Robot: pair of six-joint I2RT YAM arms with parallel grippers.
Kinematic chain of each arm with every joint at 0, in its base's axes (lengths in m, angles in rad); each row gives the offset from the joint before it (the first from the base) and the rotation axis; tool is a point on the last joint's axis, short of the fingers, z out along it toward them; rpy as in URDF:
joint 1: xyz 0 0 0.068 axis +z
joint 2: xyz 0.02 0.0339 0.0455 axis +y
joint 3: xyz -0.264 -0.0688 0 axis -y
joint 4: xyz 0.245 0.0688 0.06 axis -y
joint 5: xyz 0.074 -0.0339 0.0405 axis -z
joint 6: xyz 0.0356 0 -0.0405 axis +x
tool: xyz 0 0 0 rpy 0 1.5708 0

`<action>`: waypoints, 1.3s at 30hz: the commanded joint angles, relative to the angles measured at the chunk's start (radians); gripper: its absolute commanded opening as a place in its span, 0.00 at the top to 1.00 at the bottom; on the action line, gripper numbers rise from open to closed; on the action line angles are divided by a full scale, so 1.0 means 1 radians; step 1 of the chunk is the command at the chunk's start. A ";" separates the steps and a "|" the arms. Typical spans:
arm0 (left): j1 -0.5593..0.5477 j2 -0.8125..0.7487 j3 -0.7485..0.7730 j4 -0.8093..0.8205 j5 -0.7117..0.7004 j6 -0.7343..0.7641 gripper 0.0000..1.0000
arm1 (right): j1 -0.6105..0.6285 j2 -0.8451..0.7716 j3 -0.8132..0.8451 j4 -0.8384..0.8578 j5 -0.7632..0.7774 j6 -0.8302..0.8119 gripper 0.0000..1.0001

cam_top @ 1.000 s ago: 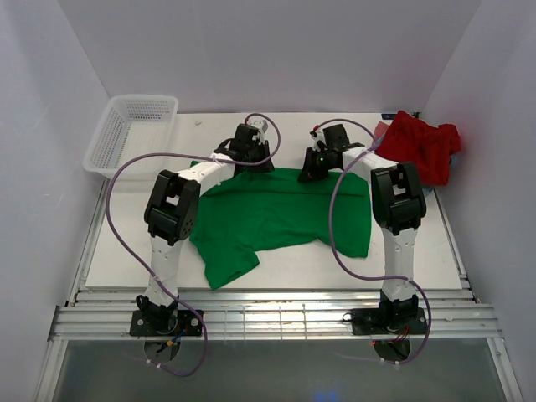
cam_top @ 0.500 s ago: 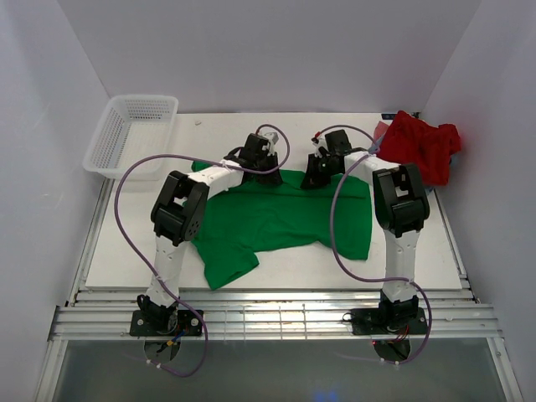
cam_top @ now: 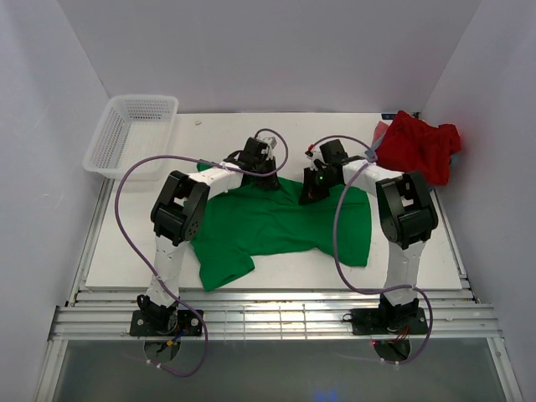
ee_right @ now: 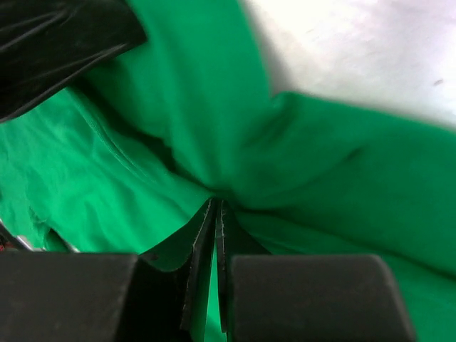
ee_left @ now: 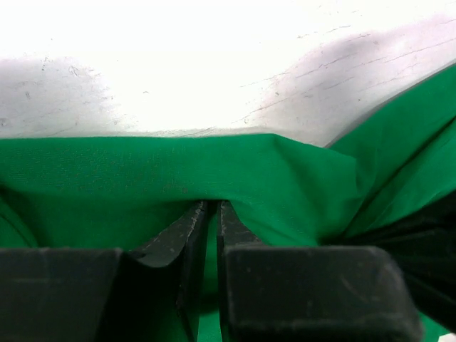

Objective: Fold and stack the t-shirts
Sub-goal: Fold the tshirt

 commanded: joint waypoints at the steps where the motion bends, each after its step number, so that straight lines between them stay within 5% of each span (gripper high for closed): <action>1: -0.004 -0.015 0.004 0.003 0.000 -0.002 0.79 | 0.018 -0.082 -0.021 -0.026 0.009 -0.014 0.91; 21: -0.004 -0.016 0.008 -0.037 -0.067 0.053 0.83 | 0.012 -0.047 0.106 -0.040 0.417 -0.020 0.84; 39: 0.008 0.010 0.045 -0.074 -0.129 0.078 0.85 | -0.031 0.102 0.180 -0.134 0.529 -0.027 0.85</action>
